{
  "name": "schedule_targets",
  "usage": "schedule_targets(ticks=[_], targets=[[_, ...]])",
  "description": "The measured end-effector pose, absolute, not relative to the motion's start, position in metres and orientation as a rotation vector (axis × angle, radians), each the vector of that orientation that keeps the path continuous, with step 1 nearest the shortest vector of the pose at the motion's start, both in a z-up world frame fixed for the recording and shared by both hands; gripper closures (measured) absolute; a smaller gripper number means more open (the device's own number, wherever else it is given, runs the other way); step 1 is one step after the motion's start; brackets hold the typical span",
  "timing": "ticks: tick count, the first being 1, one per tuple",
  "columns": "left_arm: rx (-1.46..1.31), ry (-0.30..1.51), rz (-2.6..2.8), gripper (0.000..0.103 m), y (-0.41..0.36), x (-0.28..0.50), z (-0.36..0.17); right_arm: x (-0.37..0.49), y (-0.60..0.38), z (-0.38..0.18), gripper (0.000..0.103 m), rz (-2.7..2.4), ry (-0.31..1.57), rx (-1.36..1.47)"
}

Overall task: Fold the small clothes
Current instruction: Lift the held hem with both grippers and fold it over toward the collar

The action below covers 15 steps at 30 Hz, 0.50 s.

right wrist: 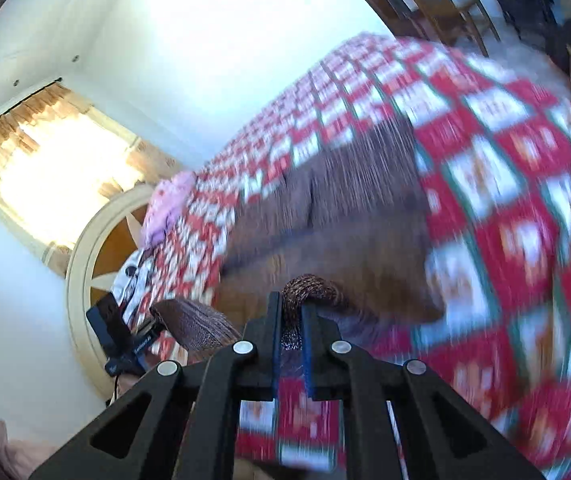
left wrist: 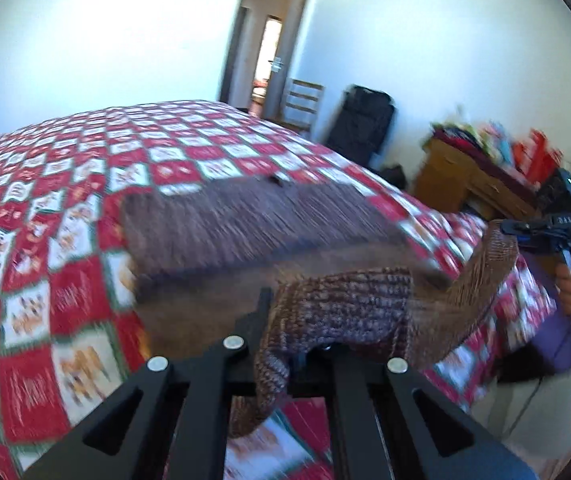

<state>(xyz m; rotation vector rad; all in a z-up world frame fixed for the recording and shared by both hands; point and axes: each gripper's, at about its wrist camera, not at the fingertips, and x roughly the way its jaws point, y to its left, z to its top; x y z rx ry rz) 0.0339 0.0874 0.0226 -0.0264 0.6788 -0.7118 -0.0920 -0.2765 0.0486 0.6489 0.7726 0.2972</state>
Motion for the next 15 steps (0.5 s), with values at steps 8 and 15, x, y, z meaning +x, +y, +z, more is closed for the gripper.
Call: schedule_targets(ticks=[8, 15], targets=[[-0.184, 0.736, -0.548, 0.099, 0.090, 0.143, 0.018, 0.049, -0.310, 0.082, 0.095, 0.257, 0.696, 0.663], [-0.280, 0.918, -0.366, 0.087, 0.085, 0.234, -0.041, 0.155, -0.335, 0.014, 0.093, 0.135, 0.715, 0.693]])
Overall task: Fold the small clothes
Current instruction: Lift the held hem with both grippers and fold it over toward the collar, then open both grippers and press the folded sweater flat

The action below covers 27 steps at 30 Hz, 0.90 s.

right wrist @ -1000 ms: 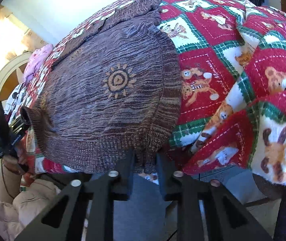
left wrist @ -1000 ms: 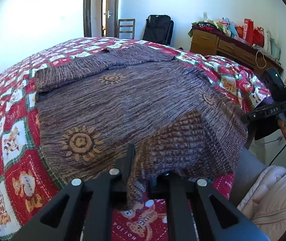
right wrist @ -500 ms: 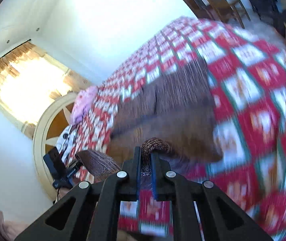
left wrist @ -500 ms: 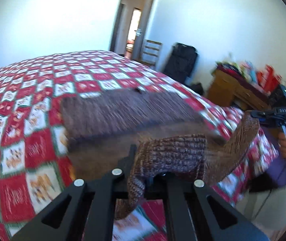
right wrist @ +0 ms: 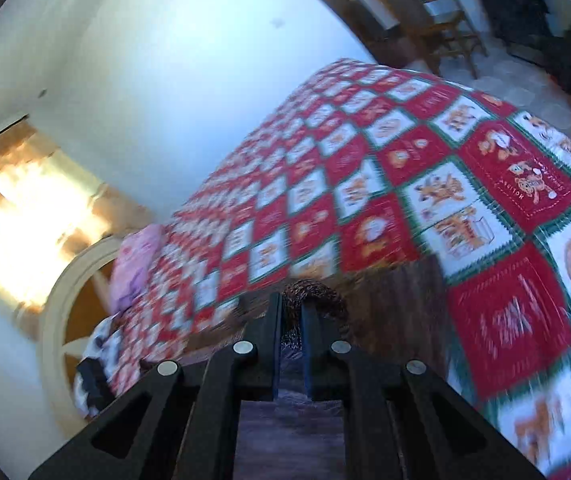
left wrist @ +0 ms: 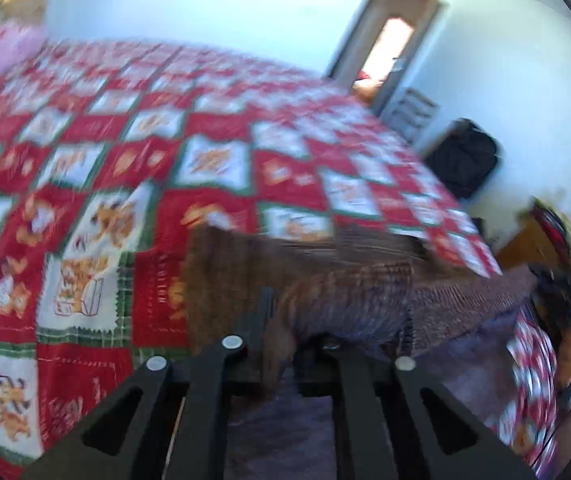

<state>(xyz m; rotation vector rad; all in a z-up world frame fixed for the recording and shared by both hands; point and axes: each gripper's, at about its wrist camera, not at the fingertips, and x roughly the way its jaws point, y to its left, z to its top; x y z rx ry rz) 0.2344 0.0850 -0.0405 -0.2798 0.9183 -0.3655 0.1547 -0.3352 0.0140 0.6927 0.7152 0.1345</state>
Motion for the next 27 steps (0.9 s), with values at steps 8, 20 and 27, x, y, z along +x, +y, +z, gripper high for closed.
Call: schedule_targets(ticks=[8, 20, 27], targets=[[-0.379, 0.927, -0.248, 0.041, 0.118, 0.254, -0.047, 0.194, -0.358, -0.043, 0.076, 0.012, 0.734, 0.762], [-0.233, 0.882, -0.229, 0.040, 0.111, 0.202, -0.033, 0.156, -0.329, 0.006, 0.062, 0.026, 0.662, 0.515], [-0.101, 0.854, -0.184, 0.040, 0.080, 0.176, -0.043, 0.174, -0.208, -0.018, 0.063, 0.220, 0.803, 0.177]])
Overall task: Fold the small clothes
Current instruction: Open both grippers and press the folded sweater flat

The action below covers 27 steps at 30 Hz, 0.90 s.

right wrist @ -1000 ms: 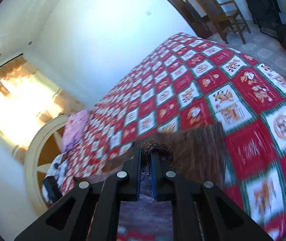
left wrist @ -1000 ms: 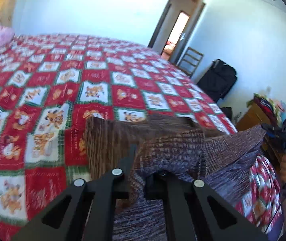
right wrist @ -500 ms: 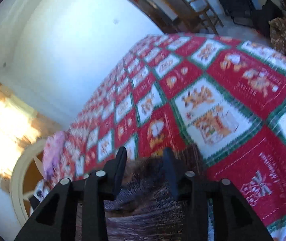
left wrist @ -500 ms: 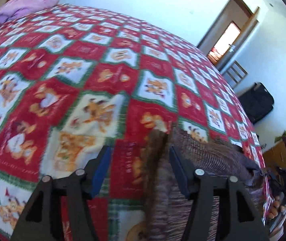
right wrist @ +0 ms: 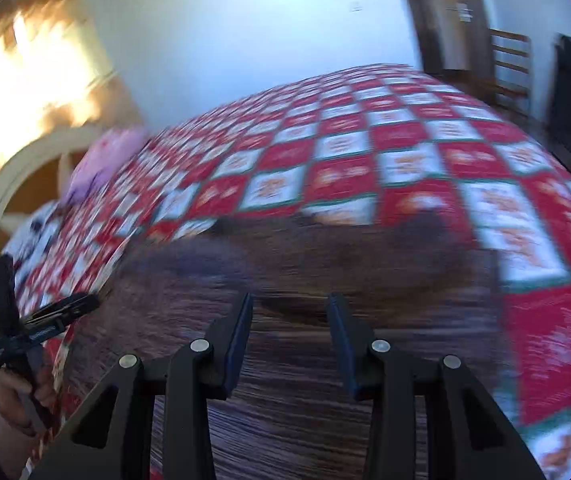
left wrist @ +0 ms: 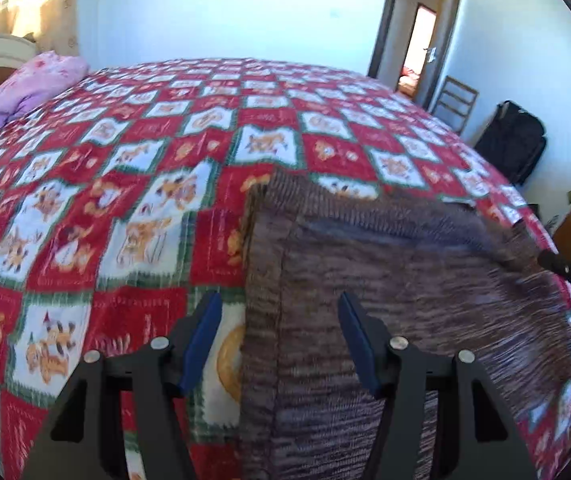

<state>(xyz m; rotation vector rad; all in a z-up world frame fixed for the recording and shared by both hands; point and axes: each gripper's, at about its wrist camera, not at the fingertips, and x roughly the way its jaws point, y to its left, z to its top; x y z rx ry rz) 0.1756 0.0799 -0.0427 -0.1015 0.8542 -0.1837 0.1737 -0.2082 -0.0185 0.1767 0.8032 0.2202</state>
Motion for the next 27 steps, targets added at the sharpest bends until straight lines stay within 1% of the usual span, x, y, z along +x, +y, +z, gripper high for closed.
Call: schedule_targets(ticks=[4, 7, 8, 10, 12, 14, 16, 19, 24, 25, 26, 27], targets=[[-0.144, 0.886, -0.174, 0.039, 0.084, 0.175, -0.064, 0.208, -0.182, -0.031, 0.063, 0.170, 0.838, 0.118], [-0.157, 0.865, -0.188, 0.036, 0.086, 0.173, -0.065, 0.242, -0.169, -0.067, 0.063, 0.200, 0.991, 0.052], [-0.157, 0.867, -0.194, 0.032, 0.085, 0.174, -0.066, 0.246, -0.170, -0.068, 0.063, 0.200, 0.946, 0.033], [-0.138, 0.867, -0.205, 0.024, 0.080, 0.172, -0.067, 0.260, -0.177, -0.065, 0.065, 0.160, 0.940, 0.027], [-0.101, 0.879, -0.228, 0.009, 0.072, 0.174, -0.069, 0.267, -0.202, -0.051, 0.064, 0.058, 0.882, 0.099], [-0.066, 0.889, -0.231, 0.005, 0.066, 0.173, -0.070, 0.261, -0.230, -0.032, 0.063, 0.017, 0.800, 0.165], [-0.048, 0.890, -0.225, 0.003, 0.064, 0.171, -0.070, 0.254, -0.251, -0.021, 0.063, 0.027, 0.789, 0.180], [-0.057, 0.892, -0.233, 0.002, 0.065, 0.172, -0.070, 0.241, -0.259, -0.018, 0.063, 0.026, 0.837, 0.071], [-0.059, 0.890, -0.235, 0.002, 0.066, 0.171, -0.070, 0.238, -0.248, -0.056, 0.062, 0.017, 0.993, -0.146], [-0.059, 0.890, -0.235, 0.002, 0.066, 0.171, -0.070, 0.234, -0.245, -0.059, 0.062, 0.014, 0.967, -0.182], [-0.060, 0.890, -0.236, 0.002, 0.066, 0.171, -0.070, 0.231, -0.242, -0.059, 0.065, 0.004, 0.950, -0.209], [-0.060, 0.890, -0.236, 0.002, 0.065, 0.171, -0.071, 0.232, -0.239, -0.059, 0.089, -0.003, 0.948, -0.216]])
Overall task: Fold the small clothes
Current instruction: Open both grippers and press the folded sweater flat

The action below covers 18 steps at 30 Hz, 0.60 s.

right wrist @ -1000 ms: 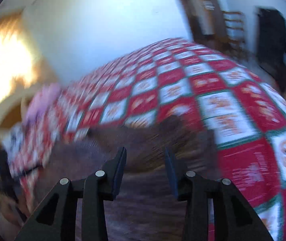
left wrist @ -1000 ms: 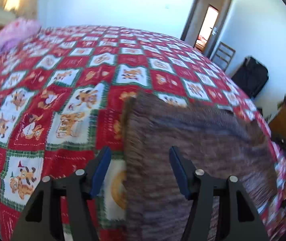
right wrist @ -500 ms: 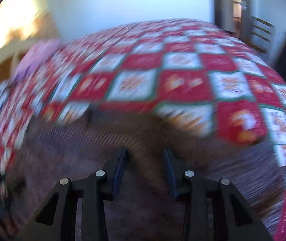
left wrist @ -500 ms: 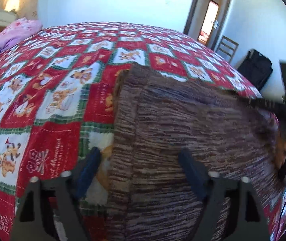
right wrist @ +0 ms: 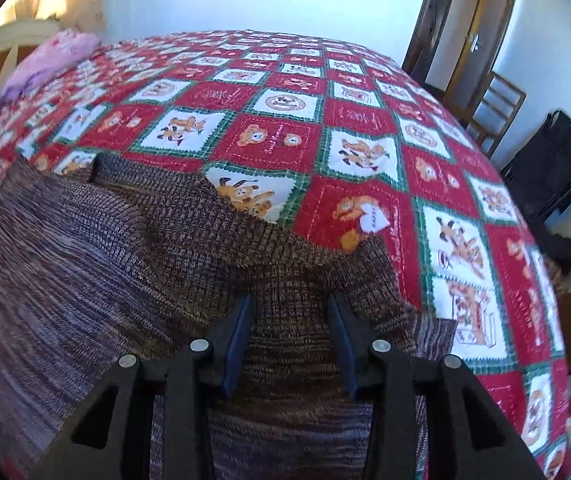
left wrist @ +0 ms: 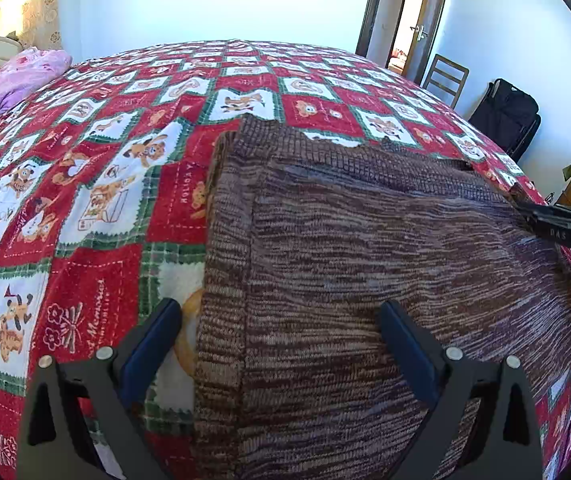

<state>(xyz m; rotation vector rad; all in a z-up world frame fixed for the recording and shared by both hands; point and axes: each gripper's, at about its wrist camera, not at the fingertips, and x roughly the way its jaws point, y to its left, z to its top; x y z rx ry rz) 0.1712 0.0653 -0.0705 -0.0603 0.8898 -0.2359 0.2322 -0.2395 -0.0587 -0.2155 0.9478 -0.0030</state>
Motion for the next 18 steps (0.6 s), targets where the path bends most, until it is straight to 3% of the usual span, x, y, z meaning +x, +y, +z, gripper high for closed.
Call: schedule_targets(ticks=[1, 5, 10, 13, 18], targets=[[-0.061, 0.890, -0.237, 0.002, 0.065, 0.171, -0.071, 0.233, -0.240, -0.056, 0.099, 0.000, 0.942, -0.187], [-0.061, 0.890, -0.236, 0.001, 0.065, 0.171, -0.071, 0.235, -0.260, -0.040, 0.099, -0.061, 0.857, -0.031], [-0.060, 0.890, -0.236, 0.001, 0.066, 0.171, -0.071, 0.237, -0.310, -0.047, 0.099, -0.130, 0.834, 0.241], [-0.063, 0.892, -0.238, 0.001, 0.065, 0.172, -0.071, 0.232, -0.319, -0.045, 0.091, -0.127, 0.832, 0.283], [-0.063, 0.892, -0.238, 0.001, 0.065, 0.172, -0.072, 0.187, -0.321, -0.013, 0.090, -0.095, 0.698, 0.363]])
